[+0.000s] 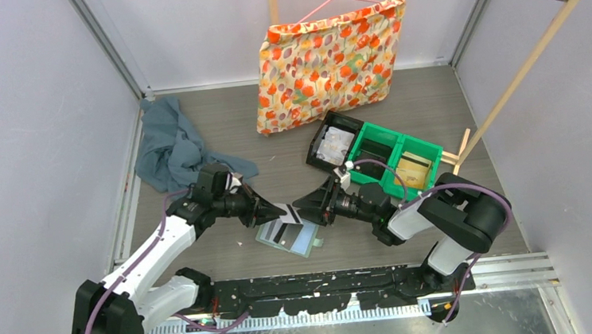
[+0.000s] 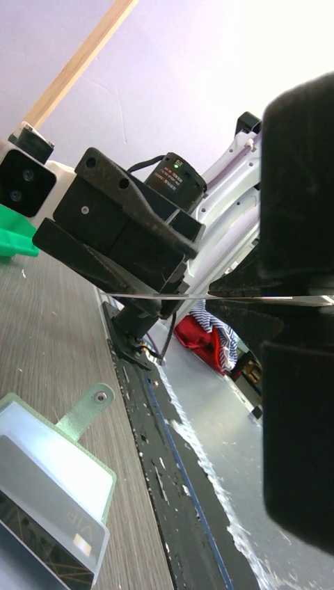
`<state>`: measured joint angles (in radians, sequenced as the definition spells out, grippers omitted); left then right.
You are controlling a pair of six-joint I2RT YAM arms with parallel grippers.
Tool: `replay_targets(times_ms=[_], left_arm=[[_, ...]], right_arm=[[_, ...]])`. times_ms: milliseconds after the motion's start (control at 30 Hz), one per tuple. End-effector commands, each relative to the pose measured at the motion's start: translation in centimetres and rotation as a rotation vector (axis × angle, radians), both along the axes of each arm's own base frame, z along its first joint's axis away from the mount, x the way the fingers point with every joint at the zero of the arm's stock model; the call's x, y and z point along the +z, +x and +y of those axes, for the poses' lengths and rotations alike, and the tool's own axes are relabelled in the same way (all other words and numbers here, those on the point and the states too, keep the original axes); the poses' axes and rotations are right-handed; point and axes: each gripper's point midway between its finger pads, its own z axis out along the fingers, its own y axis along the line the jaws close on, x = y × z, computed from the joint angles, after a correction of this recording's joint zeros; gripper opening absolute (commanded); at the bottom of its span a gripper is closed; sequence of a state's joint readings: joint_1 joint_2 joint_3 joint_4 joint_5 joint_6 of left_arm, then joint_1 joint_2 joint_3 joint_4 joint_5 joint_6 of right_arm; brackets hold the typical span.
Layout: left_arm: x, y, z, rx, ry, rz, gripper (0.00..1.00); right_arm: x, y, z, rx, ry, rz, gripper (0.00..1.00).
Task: Take the credit cards out of the card holder
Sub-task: Place the credit card in the storage box.
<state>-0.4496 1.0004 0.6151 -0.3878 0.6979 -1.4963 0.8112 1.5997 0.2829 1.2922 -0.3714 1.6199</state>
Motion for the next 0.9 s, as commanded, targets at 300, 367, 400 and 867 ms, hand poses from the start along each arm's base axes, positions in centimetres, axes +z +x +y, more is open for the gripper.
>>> replay_targets(times_ms=[300, 367, 400, 867], left_arm=[[2.4, 0.7, -1.0, -0.031, -0.110, -0.116, 0.00], [2.5, 0.9, -1.1, -0.032, -0.127, -0.136, 0.01], [2.4, 0.9, -1.1, -0.028, -0.131, -0.134, 0.01], [3.8, 1.1, 1.8, -0.068, 0.125, -0.340, 0.59]], right_arm=[[6.8, -0.1, 0.7, 0.044, 0.200, -0.091, 0.44], [7.0, 0.0, 0.8, 0.044, 0.204, -0.096, 0.39], [7.3, 0.2, 0.9, 0.043, 0.210, -0.102, 0.33], [7.4, 2.2, 1.0, 0.028, 0.083, -0.213, 0.01]])
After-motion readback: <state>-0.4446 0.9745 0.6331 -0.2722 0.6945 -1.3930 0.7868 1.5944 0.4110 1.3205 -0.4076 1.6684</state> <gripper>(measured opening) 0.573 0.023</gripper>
